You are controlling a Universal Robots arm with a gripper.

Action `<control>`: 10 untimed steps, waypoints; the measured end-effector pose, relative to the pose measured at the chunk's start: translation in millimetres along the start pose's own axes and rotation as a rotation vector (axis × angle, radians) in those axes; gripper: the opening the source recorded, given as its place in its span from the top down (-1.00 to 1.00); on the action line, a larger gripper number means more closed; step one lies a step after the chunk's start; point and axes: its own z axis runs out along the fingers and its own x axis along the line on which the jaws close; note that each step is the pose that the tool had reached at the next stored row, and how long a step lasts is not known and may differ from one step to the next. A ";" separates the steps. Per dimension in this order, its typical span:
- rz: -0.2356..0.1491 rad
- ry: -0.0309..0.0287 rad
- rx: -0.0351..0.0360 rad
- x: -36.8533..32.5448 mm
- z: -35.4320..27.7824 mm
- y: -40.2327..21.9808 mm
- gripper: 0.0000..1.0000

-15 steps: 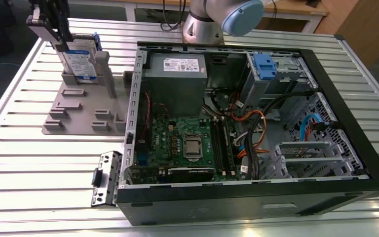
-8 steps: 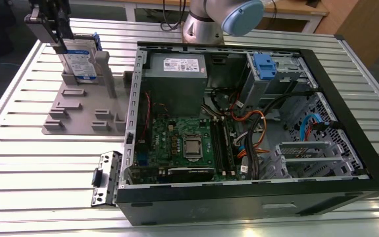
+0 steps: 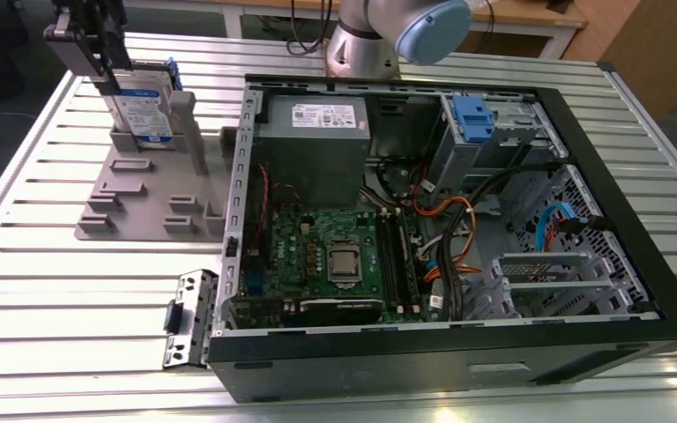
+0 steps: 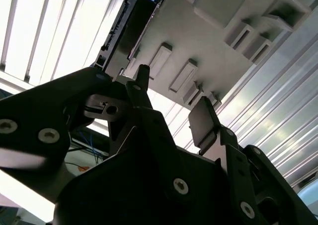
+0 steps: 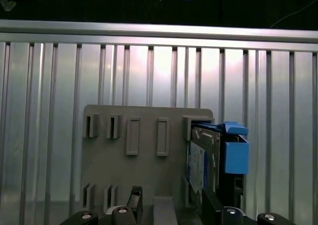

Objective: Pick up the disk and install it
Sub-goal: 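Pick up the disk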

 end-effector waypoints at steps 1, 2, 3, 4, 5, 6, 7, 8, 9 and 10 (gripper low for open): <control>0.001 -0.0002 0.0001 -1.0 0.1 0.2 -0.18; 0.001 -0.0002 0.0001 -2.5 0.2 0.4 -0.18; 0.001 -0.0002 0.0000 -4.5 0.2 0.4 -0.18; 0.001 -0.0002 0.0000 -6.7 0.3 0.3 -0.18; 0.001 -0.0002 0.0001 -8.9 0.4 0.3 -0.18; 0.001 -0.0003 0.0002 -11.1 0.5 0.3 -0.18; 0.001 -0.0003 0.0002 -13.3 0.6 0.2 -0.18; 0.001 -0.0003 0.0001 -14.8 0.6 0.2 -0.18; 0.001 -0.0002 0.0001 -16.2 0.7 0.2 -0.18; 0.001 -0.0002 0.0001 -17.4 0.7 0.2 -0.18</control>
